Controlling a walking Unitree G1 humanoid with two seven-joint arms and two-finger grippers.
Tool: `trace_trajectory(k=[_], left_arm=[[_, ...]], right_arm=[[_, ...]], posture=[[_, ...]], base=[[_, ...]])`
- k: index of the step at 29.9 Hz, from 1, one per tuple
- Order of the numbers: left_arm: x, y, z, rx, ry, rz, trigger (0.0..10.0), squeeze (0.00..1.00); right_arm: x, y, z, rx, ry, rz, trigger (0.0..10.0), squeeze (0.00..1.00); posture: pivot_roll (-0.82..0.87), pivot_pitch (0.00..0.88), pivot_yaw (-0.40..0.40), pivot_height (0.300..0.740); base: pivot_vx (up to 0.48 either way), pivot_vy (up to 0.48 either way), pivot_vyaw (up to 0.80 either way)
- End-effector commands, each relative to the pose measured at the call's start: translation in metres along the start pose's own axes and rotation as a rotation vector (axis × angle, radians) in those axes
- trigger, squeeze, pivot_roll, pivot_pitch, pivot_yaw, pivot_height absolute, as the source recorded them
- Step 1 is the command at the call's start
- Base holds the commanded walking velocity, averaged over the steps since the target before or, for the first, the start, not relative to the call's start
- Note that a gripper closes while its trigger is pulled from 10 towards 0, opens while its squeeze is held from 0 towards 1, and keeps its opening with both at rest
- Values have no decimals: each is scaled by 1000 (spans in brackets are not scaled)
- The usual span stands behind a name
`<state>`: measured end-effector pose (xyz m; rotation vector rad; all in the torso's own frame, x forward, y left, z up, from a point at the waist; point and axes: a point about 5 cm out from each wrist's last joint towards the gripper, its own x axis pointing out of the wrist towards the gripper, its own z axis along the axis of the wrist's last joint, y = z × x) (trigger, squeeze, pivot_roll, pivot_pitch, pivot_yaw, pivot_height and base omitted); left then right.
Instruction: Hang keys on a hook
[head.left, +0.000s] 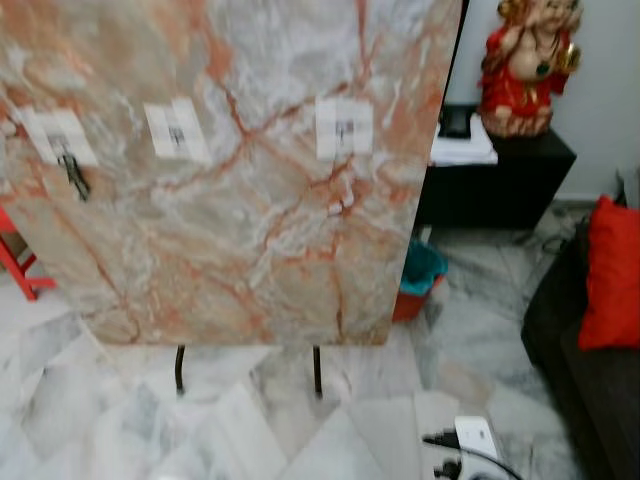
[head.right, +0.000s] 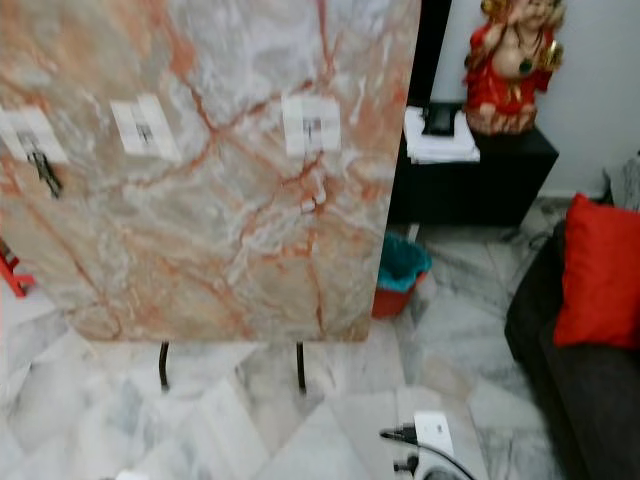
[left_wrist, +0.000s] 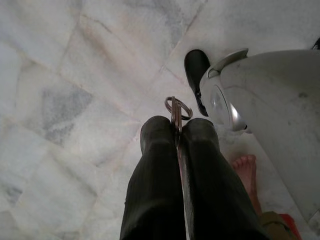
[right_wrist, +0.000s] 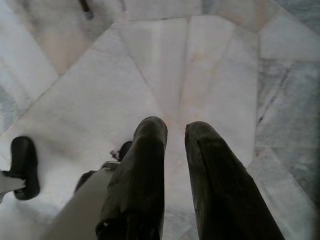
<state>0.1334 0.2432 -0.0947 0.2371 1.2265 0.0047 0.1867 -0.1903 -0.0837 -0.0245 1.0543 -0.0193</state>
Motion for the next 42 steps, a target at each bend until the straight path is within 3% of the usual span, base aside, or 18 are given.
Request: trace_trajectory(k=[1,9,42], left_arm=[[-1,4,-2,0,-1,19,10000,0],[-1,3,-4,-20,-5,18,10000,0],[-1,6,-4,-33,-11,36,10000,0]], right_arm=[[1,5,2,8,-11,14,10000,0],[0,4,1,5,-11,8,10000,0],[0,5,-1,45,-18,-9,10000,0]], posture=[[-57,0,-32,740],[-56,0,-34,740],[-49,0,-32,740]], base=[[0,0,0],[0,39,0],[0,479,0]])
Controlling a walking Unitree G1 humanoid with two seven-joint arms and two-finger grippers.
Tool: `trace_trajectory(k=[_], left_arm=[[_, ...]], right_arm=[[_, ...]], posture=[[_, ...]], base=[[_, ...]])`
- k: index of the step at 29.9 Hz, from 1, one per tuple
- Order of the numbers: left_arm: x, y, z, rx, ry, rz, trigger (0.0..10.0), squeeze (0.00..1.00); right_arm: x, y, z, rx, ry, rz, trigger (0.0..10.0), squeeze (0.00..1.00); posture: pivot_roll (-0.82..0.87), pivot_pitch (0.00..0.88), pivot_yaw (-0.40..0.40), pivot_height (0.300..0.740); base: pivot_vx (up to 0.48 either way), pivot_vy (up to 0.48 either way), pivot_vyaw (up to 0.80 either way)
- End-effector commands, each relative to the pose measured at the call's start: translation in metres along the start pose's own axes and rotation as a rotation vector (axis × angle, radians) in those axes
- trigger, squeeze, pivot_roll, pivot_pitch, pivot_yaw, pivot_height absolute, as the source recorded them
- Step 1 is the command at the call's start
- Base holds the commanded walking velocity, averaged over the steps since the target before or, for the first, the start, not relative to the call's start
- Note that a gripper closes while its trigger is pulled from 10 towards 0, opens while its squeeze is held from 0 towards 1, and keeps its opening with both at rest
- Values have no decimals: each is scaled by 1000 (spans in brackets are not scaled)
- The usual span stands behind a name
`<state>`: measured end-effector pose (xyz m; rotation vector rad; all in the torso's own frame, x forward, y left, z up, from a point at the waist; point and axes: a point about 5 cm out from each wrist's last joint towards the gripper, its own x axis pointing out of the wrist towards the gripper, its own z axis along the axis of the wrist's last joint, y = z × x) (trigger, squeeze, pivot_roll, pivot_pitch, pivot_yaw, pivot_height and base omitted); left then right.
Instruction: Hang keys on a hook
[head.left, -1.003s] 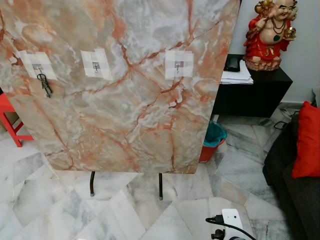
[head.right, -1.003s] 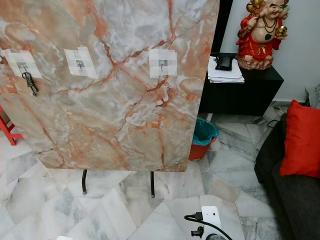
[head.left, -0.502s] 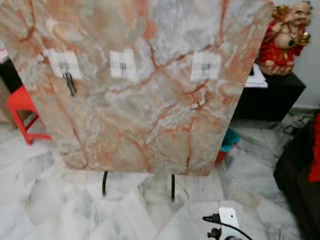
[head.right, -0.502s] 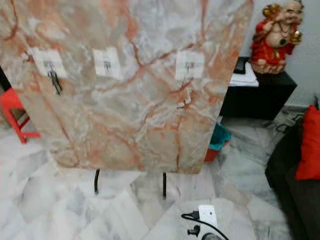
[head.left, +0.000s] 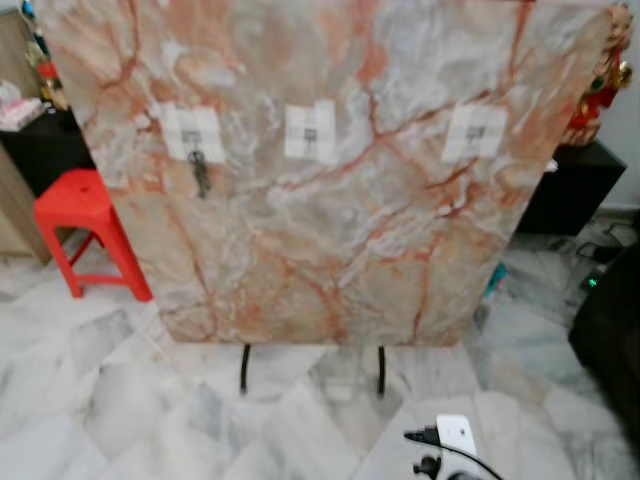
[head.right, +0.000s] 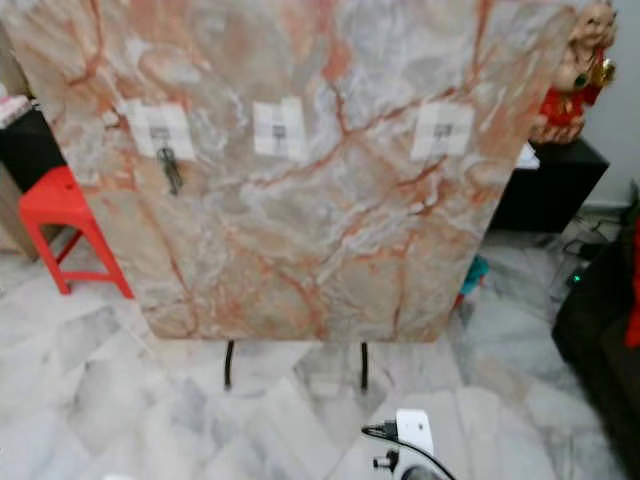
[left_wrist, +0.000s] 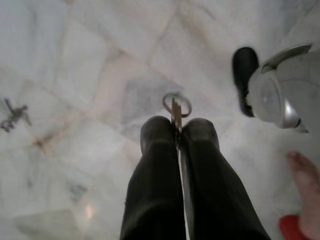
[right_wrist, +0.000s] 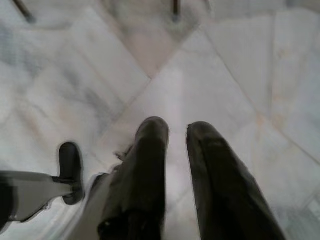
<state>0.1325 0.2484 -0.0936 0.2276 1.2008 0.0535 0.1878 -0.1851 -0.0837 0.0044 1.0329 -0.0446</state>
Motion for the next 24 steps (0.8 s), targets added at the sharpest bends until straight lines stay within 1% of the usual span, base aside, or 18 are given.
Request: trace_trajectory(k=[1,4,14,15,16,24], left_arm=[[0,1,-3,2,10,1,10000,0],[0,1,-3,0,7,-3,10000,0],[0,1,-1,5,-12,-6,10000,0],[0,0,-1,-28,-24,-1,10000,0],[0,0,-1,-38,-29,1,10000,0],[-1,1,-1,-21,-36,2,10000,0]], right_arm=[[0,0,-2,6,3,-1,10000,0],[0,0,-3,11,4,-3,10000,0],[0,-1,-3,21,4,-6,10000,0],[0,-1,-3,16,8,-4,10000,0],[0,-1,-4,12,11,-3,10000,0],[0,0,-5,20,15,-5,10000,0]], posture=[[-48,0,-32,740],[-47,0,-32,740],[-44,0,-32,740],[-43,0,-34,740],[-43,0,-34,740],[-55,0,-23,740]], base=[[0,480,0],[0,475,0],[0,0,0],[0,0,0],[0,0,0],[0,0,-762]])
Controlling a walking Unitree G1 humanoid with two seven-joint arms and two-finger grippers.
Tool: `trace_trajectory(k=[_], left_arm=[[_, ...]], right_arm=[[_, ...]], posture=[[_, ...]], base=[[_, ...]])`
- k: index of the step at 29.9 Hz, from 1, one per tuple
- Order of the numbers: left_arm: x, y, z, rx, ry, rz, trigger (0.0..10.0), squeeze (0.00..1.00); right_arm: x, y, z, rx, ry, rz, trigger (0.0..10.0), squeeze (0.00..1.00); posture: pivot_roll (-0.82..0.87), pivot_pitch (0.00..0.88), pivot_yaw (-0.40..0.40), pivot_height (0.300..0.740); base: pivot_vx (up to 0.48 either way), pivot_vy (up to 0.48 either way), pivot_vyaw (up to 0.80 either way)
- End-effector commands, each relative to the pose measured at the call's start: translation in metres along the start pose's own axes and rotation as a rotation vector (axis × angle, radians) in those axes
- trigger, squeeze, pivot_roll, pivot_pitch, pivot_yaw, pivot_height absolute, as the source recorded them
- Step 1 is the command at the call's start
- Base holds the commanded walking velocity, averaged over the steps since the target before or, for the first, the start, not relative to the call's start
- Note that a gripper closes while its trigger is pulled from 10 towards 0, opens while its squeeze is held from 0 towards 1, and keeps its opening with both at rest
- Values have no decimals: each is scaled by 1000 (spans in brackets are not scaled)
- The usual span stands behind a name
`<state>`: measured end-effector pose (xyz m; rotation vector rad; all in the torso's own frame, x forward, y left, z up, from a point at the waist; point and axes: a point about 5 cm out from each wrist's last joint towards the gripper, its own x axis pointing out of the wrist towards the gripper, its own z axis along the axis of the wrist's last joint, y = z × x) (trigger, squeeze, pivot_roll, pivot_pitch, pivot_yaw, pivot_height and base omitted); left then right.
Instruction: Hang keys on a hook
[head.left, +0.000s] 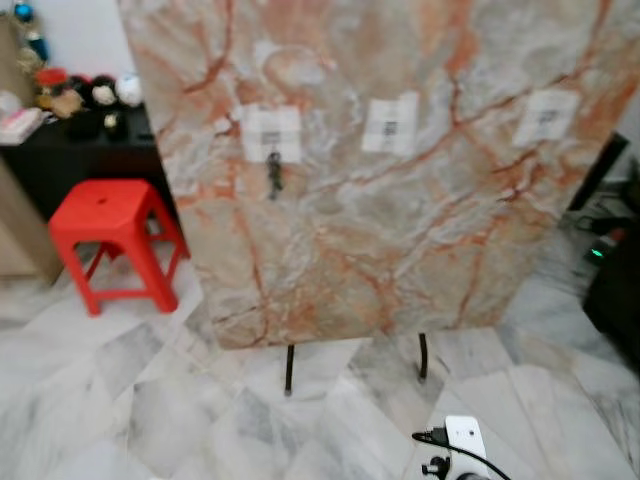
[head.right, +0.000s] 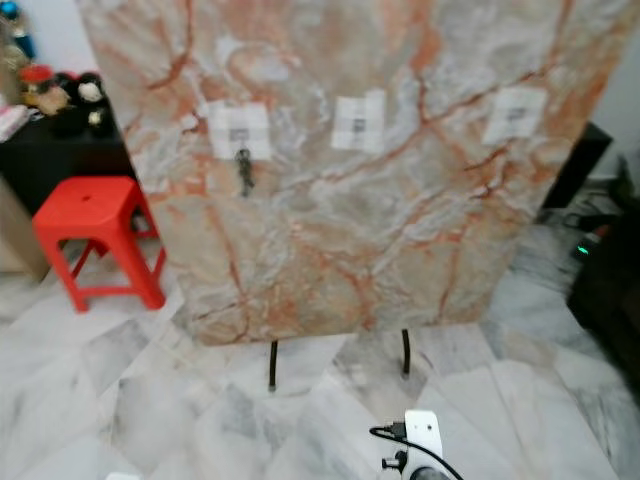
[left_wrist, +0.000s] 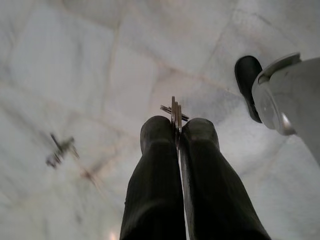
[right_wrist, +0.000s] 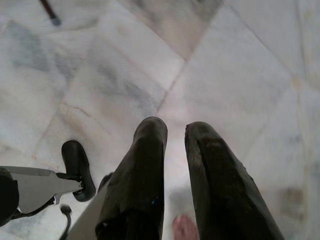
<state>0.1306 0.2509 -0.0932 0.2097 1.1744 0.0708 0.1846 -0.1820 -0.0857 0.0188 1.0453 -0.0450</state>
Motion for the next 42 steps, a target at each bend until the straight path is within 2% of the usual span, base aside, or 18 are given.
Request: trace_trajectory(k=[1,4,9,16,22,28,42], left_arm=[[0,-1,1,9,-11,-6,10000,0],[0,-1,1,31,0,-6,10000,0],[0,-1,1,16,-7,-5,10000,0],[0,-2,1,21,-5,-4,10000,0],[0,-2,2,31,-13,-4,10000,0],[0,-2,2,42,-18,-9,10000,0],[-1,-1,11,95,-113,-14,10000,0]], right_arm=[[0,-3,-1,13,2,-15,10000,0],[0,-4,-2,28,2,-29,10000,0],[0,-5,-3,45,7,-41,10000,0],[-1,-5,-2,46,4,-41,10000,0],[-1,-5,-2,50,1,-48,10000,0],[-1,-5,-4,61,5,-55,10000,0],[-1,-5,-4,65,5,-58,10000,0]], posture=[[-59,0,-19,740],[-59,0,-20,740],[-51,0,-25,740],[-53,0,-23,740],[-55,0,-21,740],[-56,0,-18,740],[-48,0,-18,740]], base=[[0,0,-788],[0,0,-788],[0,480,-788],[0,0,-788],[0,371,-788],[0,0,-788],[0,0,-788]])
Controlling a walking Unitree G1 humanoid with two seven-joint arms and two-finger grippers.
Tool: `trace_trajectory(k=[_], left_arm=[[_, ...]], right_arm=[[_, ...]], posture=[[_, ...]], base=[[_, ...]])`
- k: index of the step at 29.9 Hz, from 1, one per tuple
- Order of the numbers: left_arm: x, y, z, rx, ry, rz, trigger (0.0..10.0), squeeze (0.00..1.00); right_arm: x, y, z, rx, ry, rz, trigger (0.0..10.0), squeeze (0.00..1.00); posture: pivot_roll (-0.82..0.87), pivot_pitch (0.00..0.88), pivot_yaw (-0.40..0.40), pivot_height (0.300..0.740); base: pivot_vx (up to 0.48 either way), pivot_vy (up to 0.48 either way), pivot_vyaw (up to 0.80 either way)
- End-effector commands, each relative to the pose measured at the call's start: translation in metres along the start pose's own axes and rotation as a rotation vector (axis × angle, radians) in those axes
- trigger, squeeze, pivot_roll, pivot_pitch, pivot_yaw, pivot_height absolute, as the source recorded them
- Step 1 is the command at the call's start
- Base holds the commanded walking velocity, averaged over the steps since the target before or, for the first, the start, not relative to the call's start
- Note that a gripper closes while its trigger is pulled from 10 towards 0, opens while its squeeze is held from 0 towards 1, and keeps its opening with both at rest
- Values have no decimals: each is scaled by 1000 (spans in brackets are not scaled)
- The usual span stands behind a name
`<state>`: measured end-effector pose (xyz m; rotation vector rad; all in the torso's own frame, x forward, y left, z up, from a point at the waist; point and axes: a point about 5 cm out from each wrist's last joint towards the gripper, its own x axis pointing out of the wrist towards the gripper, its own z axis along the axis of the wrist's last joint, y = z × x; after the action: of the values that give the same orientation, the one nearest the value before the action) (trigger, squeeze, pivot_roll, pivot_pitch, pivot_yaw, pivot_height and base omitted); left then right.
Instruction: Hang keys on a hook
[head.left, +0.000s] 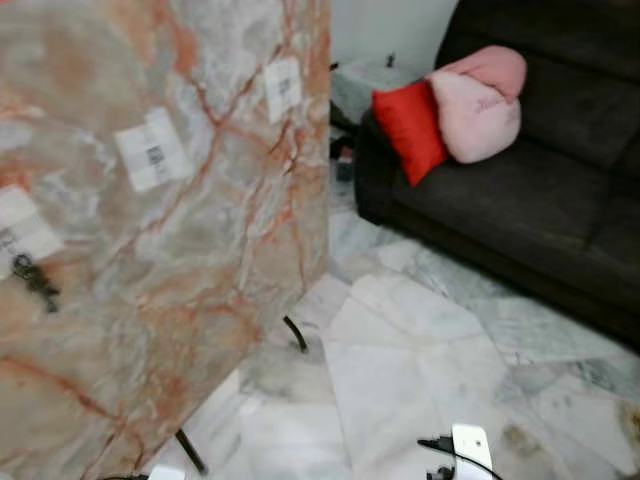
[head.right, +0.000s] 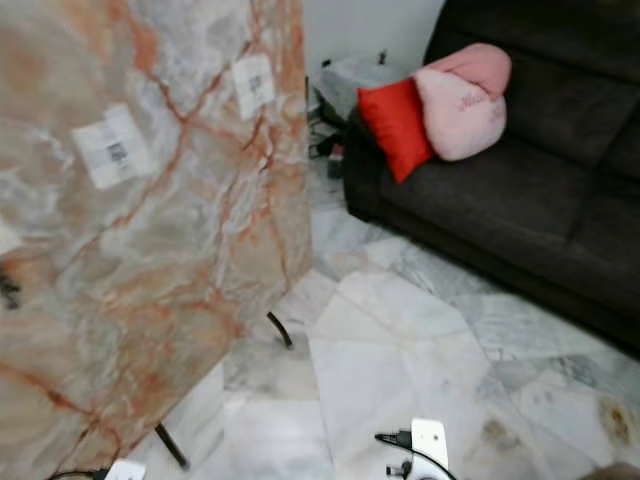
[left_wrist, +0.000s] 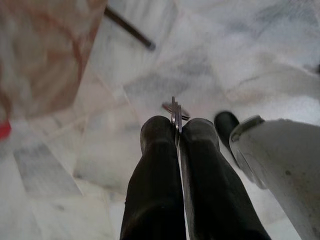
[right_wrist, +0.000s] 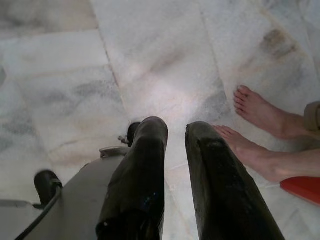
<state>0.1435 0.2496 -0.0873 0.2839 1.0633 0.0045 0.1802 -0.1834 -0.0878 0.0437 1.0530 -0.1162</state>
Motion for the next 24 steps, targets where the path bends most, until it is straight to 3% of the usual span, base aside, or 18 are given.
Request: trace_trajectory(k=[1,3,9,13,15,16,19,20,23,24], left_arm=[[-1,-2,-2,12,-9,-17,10000,0],[-1,-2,-1,13,-15,-19,10000,0],[-1,-2,1,23,-41,-20,10000,0],[-2,-2,8,-1,-127,0,10000,0],[4,-26,85,-6,-339,-26,10000,0],[2,-28,101,-19,-403,-28,10000,0],[-4,-23,126,-61,-541,-20,10000,0],[-4,-23,126,-61,-541,-20,10000,0],[-28,-14,164,-72,-819,-9,10000,0],[-32,-13,169,-76,-859,-9,10000,0]], right_arm=[[0,-3,2,7,-5,-11,10000,0],[0,-3,2,4,-7,-10,10000,0],[0,-3,3,7,-15,-11,10000,0],[0,-3,3,4,-17,-11,10000,0],[0,-3,3,3,-18,-12,10000,0],[0,-3,3,3,-18,-12,10000,0],[0,-4,3,3,-20,-12,10000,0],[0,-4,3,3,-20,-12,10000,0],[0,-5,3,4,-26,-17,10000,0],[0,-5,3,3,-27,-18,10000,0]], posture=[[-48,0,-18,740],[-51,0,-17,740],[-49,0,-19,740],[-49,0,-20,740],[-47,0,-21,740],[-47,0,-20,740],[-48,0,-20,740],[-48,0,-20,740],[-43,0,-24,740],[-43,0,-24,740]], base=[[0,0,-788],[0,0,-788],[0,0,0],[0,0,0],[0,0,0],[0,0,0],[0,0,0],[0,0,0],[0,0,0],[0,0,0]])
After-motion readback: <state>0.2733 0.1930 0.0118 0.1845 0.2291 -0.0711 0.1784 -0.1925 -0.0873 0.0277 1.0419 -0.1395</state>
